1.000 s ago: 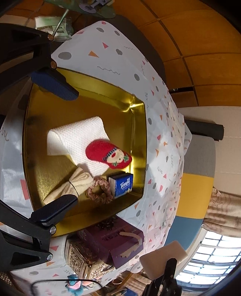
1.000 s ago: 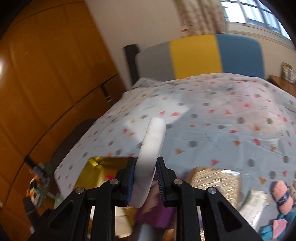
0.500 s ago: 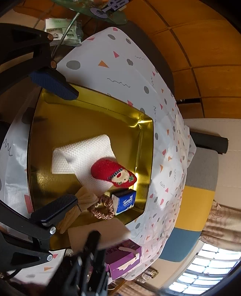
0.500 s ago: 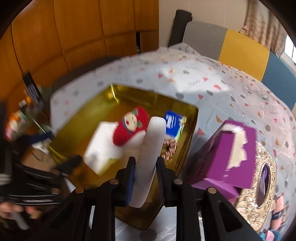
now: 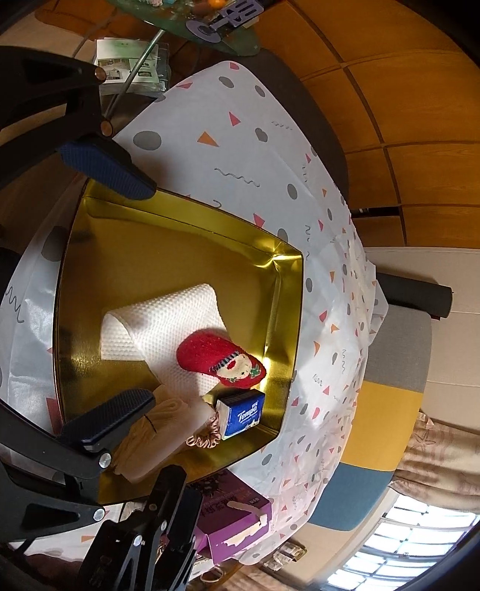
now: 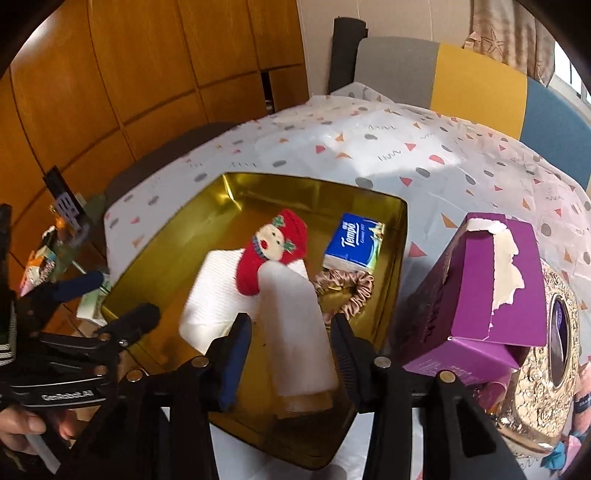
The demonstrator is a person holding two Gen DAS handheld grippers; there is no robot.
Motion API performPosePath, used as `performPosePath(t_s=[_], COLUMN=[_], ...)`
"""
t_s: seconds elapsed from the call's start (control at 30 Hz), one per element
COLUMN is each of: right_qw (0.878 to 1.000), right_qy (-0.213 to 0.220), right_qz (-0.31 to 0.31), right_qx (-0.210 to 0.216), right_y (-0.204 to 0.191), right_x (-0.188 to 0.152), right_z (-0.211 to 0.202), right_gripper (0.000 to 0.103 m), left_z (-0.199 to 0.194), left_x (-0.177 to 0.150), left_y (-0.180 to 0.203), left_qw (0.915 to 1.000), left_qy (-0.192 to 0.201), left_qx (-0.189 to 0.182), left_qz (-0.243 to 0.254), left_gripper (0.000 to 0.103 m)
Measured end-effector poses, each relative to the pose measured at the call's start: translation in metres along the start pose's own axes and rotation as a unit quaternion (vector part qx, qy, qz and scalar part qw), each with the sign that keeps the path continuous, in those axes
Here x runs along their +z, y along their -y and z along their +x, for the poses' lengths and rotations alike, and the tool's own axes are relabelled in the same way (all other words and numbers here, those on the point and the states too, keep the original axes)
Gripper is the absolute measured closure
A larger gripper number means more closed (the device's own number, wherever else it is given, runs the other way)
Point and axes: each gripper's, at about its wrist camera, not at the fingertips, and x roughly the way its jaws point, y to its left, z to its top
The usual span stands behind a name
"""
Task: Organize soft objects
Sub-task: 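Lower the white foam roll into the gold tray and open the right gripper, then move both tools back to the remaining soft items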
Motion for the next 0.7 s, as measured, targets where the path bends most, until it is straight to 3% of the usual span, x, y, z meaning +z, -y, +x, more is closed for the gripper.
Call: performPosePath(t_s=[0.13, 0.43, 0.7], right_qw=[1.000, 0.997, 0.988], right_qy=[0.015, 0.077, 0.131], right_qz=[0.004, 0.010, 0.056], right_qx=[-0.002, -0.015, -0.053], right_y=[-0.002, 0.007, 0.048], right_x=[-0.002, -0.006, -0.017], right_z=[-0.011, -0.062, -0.112], right_gripper=[0.052, 0.052, 0.052], left_z=[-0.006, -0.020, -0.026], left_x=[0.000, 0.001, 0.001], left_y=[0.001, 0.011, 0.023], left_qw=[1.0000, 0.9996, 0.9990], left_qy=[0.008, 0.020, 0.024], left_qx=[-0.002, -0.007, -0.015], left_qz=[0.004, 0.017, 0.035], left_gripper=[0.000, 0.000, 0.000])
